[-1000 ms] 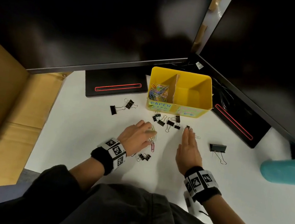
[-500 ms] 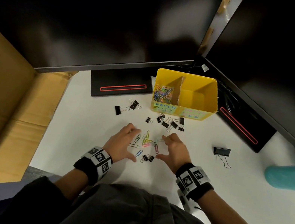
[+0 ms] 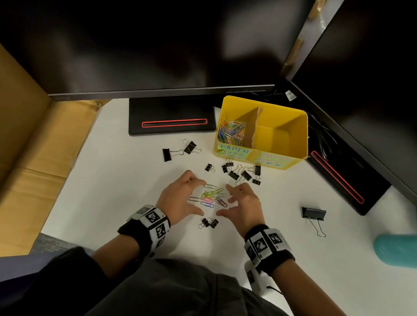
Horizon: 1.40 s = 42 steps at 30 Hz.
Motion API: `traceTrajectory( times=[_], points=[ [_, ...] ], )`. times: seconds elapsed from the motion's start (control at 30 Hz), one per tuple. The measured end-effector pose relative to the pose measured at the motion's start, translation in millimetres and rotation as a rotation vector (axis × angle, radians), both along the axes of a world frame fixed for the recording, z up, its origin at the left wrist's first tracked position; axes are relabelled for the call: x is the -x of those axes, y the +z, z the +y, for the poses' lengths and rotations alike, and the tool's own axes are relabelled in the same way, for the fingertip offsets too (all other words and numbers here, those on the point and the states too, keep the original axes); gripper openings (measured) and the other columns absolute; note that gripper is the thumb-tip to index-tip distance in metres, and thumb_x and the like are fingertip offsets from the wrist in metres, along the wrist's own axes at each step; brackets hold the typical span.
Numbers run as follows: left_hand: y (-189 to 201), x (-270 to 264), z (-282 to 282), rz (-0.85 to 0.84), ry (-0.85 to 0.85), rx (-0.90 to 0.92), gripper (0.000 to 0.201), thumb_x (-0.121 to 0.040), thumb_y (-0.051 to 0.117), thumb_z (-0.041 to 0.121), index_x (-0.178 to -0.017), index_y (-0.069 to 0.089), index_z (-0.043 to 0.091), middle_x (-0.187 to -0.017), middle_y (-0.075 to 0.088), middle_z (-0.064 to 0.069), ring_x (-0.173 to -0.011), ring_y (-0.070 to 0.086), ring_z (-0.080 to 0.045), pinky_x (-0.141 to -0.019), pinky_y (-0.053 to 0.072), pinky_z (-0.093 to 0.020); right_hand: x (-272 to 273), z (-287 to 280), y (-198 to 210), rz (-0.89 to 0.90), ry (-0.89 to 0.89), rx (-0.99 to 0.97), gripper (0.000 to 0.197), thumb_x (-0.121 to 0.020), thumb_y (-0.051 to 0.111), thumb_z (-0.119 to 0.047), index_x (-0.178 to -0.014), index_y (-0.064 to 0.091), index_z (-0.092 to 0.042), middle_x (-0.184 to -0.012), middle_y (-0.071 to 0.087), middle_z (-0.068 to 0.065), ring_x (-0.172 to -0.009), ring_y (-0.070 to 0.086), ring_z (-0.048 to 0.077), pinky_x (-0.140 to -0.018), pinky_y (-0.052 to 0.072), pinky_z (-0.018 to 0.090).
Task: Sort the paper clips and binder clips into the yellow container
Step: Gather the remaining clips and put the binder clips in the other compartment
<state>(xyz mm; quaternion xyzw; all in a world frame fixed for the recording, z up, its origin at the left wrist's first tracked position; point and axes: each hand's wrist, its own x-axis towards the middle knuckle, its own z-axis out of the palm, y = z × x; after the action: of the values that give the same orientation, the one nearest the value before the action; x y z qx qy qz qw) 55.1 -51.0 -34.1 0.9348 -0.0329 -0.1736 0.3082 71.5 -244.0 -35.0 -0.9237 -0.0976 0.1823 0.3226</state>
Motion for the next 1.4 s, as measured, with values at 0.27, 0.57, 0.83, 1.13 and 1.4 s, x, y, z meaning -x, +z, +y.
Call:
traceTrajectory(
  times=[0.27,0.57,0.83,1.13,1.4],
  points=[
    [-2,-3,-15,-0.19,-0.128,-0.153,0.015,-0.086,0.063,0.025,-0.096,0.063,0.013,-0.095,0.059,-0.005,-0.081,0.06,-0.021,-0.055,0.046,-0.032,-6,19,-5,-0.173,0.171,0.038,0.01,-0.077,0.069,-0.007,-0.087,0.065,-0.006,-0.086,0.058,0.014,-0.067,0.059,0.031,-0.052,0.052,0.04],
    [-7,-12,-12,-0.175,-0.178,-0.154,0.01,-0.075,0.074,0.01,-0.081,0.066,0.009,-0.08,0.064,-0.008,-0.068,0.064,-0.026,-0.053,0.055,-0.035,-21,6,22,-0.289,0.185,0.028,0.01,-0.073,0.066,0.01,-0.074,0.065,-0.001,-0.077,0.062,0.016,-0.064,0.059,0.031,-0.052,0.052,0.032],
    [47,-46,-23,-0.346,0.182,0.292,0.013,-0.086,0.063,0.017,-0.079,0.066,0.007,-0.076,0.065,-0.009,-0.066,0.061,-0.02,-0.064,0.056,-0.032,-95,20,89,-0.485,-0.156,-0.179,0.015,-0.085,0.064,-0.009,-0.098,0.065,-0.002,-0.1,0.064,0.014,-0.081,0.059,0.014,-0.072,0.054,0.026],
    [92,-90,-25,-0.519,0.112,0.167,0.026,-0.082,0.068,0.025,-0.102,0.065,0.009,-0.101,0.062,-0.007,-0.077,0.06,-0.013,-0.069,0.05,-0.025,-50,-6,49,-0.411,-0.072,0.01,0.016,-0.085,0.057,-0.009,-0.097,0.067,-0.014,-0.093,0.062,0.011,-0.068,0.061,0.023,-0.06,0.053,0.032],
    [15,-4,28,0.09,0.18,-0.071,0.015,-0.07,0.073,0.004,-0.083,0.069,0.012,-0.081,0.069,-0.006,-0.08,0.066,-0.026,-0.079,0.056,-0.037,-12,3,4,-0.142,0.217,0.219,0.041,-0.086,0.049,0.001,-0.125,0.052,-0.01,-0.106,0.052,0.015,-0.094,0.053,0.032,-0.063,0.051,0.038]
  ],
)
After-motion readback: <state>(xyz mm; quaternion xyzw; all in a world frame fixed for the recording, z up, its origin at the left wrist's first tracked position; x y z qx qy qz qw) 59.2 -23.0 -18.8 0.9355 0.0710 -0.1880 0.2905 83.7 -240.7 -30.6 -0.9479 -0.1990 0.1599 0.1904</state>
